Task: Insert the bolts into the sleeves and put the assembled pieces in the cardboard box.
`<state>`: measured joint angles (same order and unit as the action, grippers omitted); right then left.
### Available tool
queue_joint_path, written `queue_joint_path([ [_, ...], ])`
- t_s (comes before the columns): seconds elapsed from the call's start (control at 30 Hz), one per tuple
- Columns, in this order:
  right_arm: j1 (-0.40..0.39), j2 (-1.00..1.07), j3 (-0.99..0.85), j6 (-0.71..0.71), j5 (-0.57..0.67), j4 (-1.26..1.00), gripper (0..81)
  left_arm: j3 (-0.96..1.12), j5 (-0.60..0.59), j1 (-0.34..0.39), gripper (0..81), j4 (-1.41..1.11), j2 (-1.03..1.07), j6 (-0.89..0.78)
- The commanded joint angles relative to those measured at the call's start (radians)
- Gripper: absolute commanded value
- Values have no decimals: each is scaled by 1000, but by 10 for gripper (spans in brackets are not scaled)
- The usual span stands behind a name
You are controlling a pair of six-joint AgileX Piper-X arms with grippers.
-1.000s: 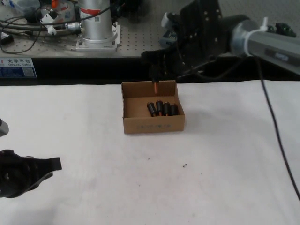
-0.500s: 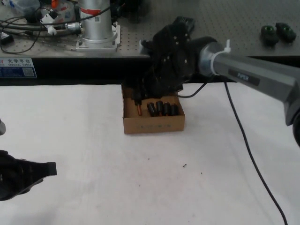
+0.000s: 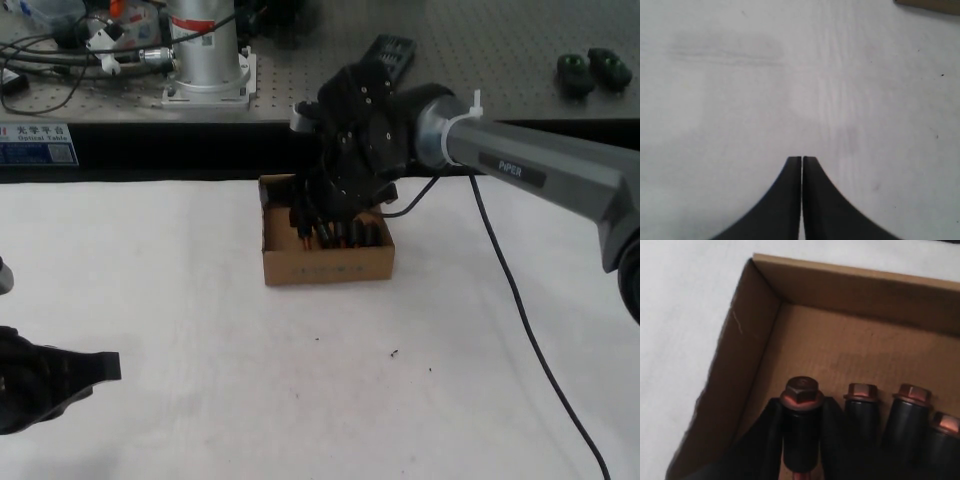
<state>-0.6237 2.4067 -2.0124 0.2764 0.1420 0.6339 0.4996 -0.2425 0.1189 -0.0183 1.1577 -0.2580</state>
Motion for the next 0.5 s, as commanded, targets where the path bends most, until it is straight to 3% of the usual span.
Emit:
queue_joint_path([
  [0.0, 7, -3, -15, -8, 2, 33, 178, 10, -9, -4, 6, 18, -13, 8],
  [0.23, 7, -3, -15, -8, 2, 41, 183, 10, -9, -4, 6, 18, -13, 8],
  [0.47, 7, -3, -15, -8, -9, 56, 312, 10, -9, -4, 6, 18, -13, 8],
])
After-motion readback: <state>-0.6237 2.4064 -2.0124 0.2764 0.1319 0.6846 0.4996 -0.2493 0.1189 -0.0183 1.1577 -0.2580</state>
